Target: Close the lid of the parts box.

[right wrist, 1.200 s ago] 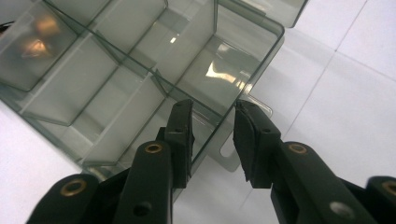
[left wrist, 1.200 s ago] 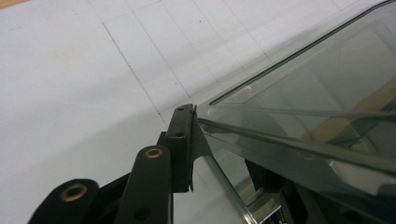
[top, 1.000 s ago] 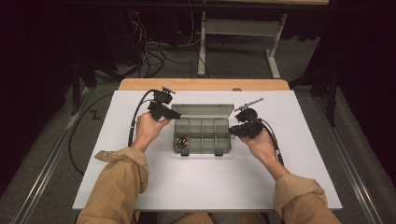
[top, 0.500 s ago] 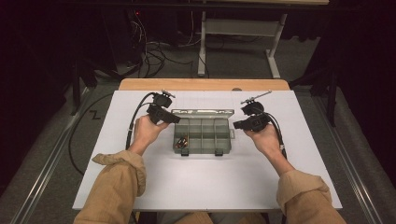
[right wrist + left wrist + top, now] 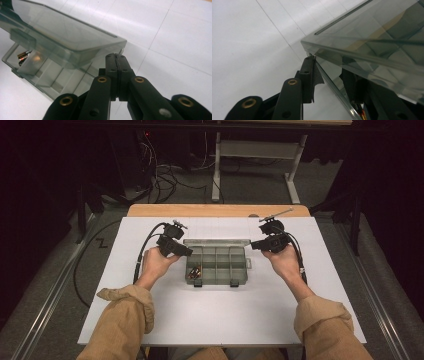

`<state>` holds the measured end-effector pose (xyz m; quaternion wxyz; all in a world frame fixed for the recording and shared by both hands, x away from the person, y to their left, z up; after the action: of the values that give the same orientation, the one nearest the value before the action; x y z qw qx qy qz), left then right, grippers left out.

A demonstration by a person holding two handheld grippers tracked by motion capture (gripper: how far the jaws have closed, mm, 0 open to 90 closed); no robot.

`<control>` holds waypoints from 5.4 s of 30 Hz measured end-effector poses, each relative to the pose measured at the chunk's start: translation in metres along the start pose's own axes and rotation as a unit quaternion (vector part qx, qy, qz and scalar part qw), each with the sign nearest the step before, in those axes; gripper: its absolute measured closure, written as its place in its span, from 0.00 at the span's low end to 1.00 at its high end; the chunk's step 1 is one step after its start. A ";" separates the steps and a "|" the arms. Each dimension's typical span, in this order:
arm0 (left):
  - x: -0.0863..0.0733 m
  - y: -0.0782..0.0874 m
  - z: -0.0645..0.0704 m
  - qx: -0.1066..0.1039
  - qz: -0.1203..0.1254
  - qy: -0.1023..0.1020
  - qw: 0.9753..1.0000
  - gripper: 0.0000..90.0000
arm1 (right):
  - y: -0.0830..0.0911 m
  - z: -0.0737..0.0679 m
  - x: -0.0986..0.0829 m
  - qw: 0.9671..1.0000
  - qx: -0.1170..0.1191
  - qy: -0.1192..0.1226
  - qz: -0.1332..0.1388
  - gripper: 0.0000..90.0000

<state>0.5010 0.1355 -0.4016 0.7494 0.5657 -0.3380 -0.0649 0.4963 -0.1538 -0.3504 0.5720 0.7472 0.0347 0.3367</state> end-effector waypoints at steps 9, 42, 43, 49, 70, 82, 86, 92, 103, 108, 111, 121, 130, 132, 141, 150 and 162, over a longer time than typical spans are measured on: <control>-0.005 0.009 -0.005 -0.003 -0.015 0.020 1.000 0.79 | 0.002 -0.004 0.001 1.000 -0.001 0.011 -0.002 1.00; -0.003 0.033 0.000 -0.007 0.031 0.028 0.999 0.94 | -0.008 -0.008 -0.021 0.999 0.018 0.038 -0.032 1.00; -0.003 0.033 0.000 -0.008 0.031 0.027 0.999 0.94 | -0.009 -0.008 -0.021 0.999 0.018 0.038 -0.032 1.00; -0.004 0.034 0.002 -0.007 0.031 0.022 0.999 0.94 | -0.008 -0.008 -0.021 0.999 0.019 0.040 -0.028 1.00; -0.019 0.024 0.015 -0.021 0.030 0.009 0.999 0.92 | -0.018 -0.017 -0.027 0.998 0.034 0.051 -0.024 1.00; -0.021 0.020 0.025 -0.023 0.032 -0.001 0.999 0.92 | -0.025 -0.021 -0.030 0.997 0.040 0.057 -0.024 1.00; -0.024 0.018 0.028 -0.025 0.030 -0.005 0.999 0.92 | -0.028 -0.022 -0.032 0.997 0.040 0.062 -0.025 1.00; -0.027 0.016 0.029 -0.018 0.028 -0.005 0.999 0.91 | -0.031 -0.023 -0.034 0.997 0.041 0.066 -0.027 1.00; -0.030 0.011 0.032 -0.015 0.023 -0.007 1.000 0.91 | -0.037 -0.021 -0.038 0.996 0.041 0.070 -0.034 1.00; -0.032 0.008 0.033 -0.010 0.019 -0.013 1.000 0.91 | -0.039 -0.022 -0.038 0.996 0.039 0.075 -0.038 1.00; -0.032 0.008 0.034 -0.010 0.021 -0.014 1.000 0.91 | -0.039 -0.022 -0.038 0.995 0.036 0.078 -0.040 1.00; -0.032 0.009 0.035 -0.012 0.023 -0.019 0.999 0.79 | -0.039 -0.024 -0.038 0.995 0.038 0.085 -0.035 0.99; -0.034 0.018 0.036 0.004 0.030 -0.018 0.999 0.59 | -0.031 -0.023 -0.039 0.996 0.037 0.084 -0.020 0.92; -0.035 0.020 0.036 0.001 0.033 -0.017 0.999 0.55 | -0.029 -0.023 -0.040 0.996 0.037 0.083 -0.016 0.90; -0.041 0.031 0.038 0.006 0.051 -0.025 0.998 0.46 | -0.021 -0.026 -0.044 0.996 0.043 0.082 0.003 0.74; -0.051 0.037 0.040 0.008 0.064 -0.028 0.998 0.47 | -0.013 -0.024 -0.052 0.996 0.038 0.080 0.026 0.66; -0.060 0.049 0.050 0.012 0.086 -0.038 0.996 0.45 | 0.001 -0.021 -0.066 0.995 0.036 0.079 0.056 0.61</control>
<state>0.4118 0.1415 -0.3773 0.7319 0.5408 -0.4141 -0.0174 0.4336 -0.1657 -0.3778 0.5203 0.7393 0.0495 0.4247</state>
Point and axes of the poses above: each handheld gripper's, and its own axes: y roughly backward along the jaws, x roughly out of its top, z roughly to its right, the point moved 4 cm from there along -y, roughly forward along the jaws, and after that the axes turned 8 degrees about -z, right-handed, at the moved point
